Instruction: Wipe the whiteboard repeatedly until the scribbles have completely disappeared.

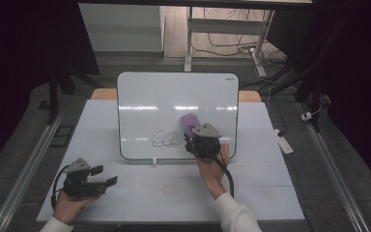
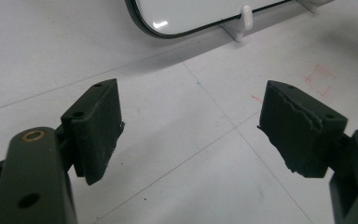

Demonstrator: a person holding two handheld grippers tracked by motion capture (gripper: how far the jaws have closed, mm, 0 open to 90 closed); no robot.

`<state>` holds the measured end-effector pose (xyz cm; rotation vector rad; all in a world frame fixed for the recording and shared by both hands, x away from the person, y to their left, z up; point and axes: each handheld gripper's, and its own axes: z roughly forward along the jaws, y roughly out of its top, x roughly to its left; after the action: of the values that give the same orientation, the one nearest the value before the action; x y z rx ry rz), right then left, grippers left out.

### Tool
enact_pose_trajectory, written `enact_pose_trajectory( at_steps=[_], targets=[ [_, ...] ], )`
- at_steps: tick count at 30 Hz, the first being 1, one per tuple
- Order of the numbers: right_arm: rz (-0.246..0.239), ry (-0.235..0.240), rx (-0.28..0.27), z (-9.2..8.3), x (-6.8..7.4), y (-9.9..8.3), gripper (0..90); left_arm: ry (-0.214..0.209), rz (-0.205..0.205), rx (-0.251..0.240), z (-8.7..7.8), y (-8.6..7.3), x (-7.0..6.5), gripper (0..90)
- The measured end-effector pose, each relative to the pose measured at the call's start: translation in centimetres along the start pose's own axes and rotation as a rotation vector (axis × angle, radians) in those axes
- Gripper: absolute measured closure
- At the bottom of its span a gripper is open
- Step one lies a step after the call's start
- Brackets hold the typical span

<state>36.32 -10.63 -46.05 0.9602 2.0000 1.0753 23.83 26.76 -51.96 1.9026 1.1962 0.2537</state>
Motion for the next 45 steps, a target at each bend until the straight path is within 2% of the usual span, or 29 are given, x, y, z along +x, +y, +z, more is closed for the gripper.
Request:
enact_pose_trajectory(
  at_steps=[3, 5, 7, 13, 15, 17, 20, 22, 29, 31, 33, 34, 37, 45],
  targets=[
    [-0.023, -0.01, -0.003, 0.3, 0.8, 0.0, 40.4, 0.001, 0.0, -0.001, 0.0, 0.0, 0.0, 22.0],
    [-0.022, 0.017, -0.001, 0.5, 1.5, 0.1, 40.4, 0.001, -0.002, -0.002, 0.0, 0.0, 0.0, 22.0],
    [-0.044, 0.04, 0.004, 0.9, 2.7, 0.2, 40.4, 0.002, -0.001, -0.003, 0.0, 0.0, 0.0, 22.0],
    [-0.095, 0.114, 0.003, 2.2, 6.8, 0.6, 40.4, 0.003, -0.002, -0.003, -0.1, 0.0, 0.1, 22.0],
    [-0.107, 0.126, 0.005, 2.5, 7.9, 0.7, 40.4, 0.002, -0.003, -0.003, -0.1, 0.0, 0.1, 22.0],
    [-0.124, 0.122, 0.006, 2.6, 8.3, 0.7, 40.4, 0.001, -0.003, -0.003, -0.1, 0.0, 0.2, 22.0],
    [-0.116, 0.142, 0.012, 2.5, 7.8, 0.8, 40.4, 0.003, -0.005, -0.003, -0.2, -0.1, 0.2, 22.0],
    [-0.128, 0.112, 0.015, 2.3, 7.3, 0.9, 40.4, 0.002, -0.004, -0.006, -0.2, -0.1, 0.2, 22.0],
    [-0.086, 0.019, 0.001, 1.4, 3.7, 1.2, 40.3, 0.002, -0.004, -0.005, -0.2, 0.0, 0.2, 22.0],
    [-0.08, 0.006, -0.004, 1.3, 3.2, 1.3, 40.3, 0.002, -0.003, -0.004, -0.2, 0.0, 0.2, 22.0],
    [-0.083, -0.006, -0.006, 1.5, 3.5, 1.3, 40.4, 0.003, -0.004, -0.007, -0.2, 0.0, 0.1, 22.0],
    [-0.089, -0.009, -0.008, 1.5, 3.8, 1.3, 40.4, 0.002, -0.005, -0.008, -0.2, 0.0, 0.1, 22.0],
    [-0.102, 0.022, -0.007, 2.0, 5.1, 1.4, 40.4, 0.001, -0.005, -0.006, -0.2, 0.0, 0.1, 22.0],
    [-0.189, 0.14, 0.006, 3.6, 11.1, 1.3, 40.5, 0.0, -0.008, -0.006, -0.2, -0.1, 0.3, 22.0]
  ],
)
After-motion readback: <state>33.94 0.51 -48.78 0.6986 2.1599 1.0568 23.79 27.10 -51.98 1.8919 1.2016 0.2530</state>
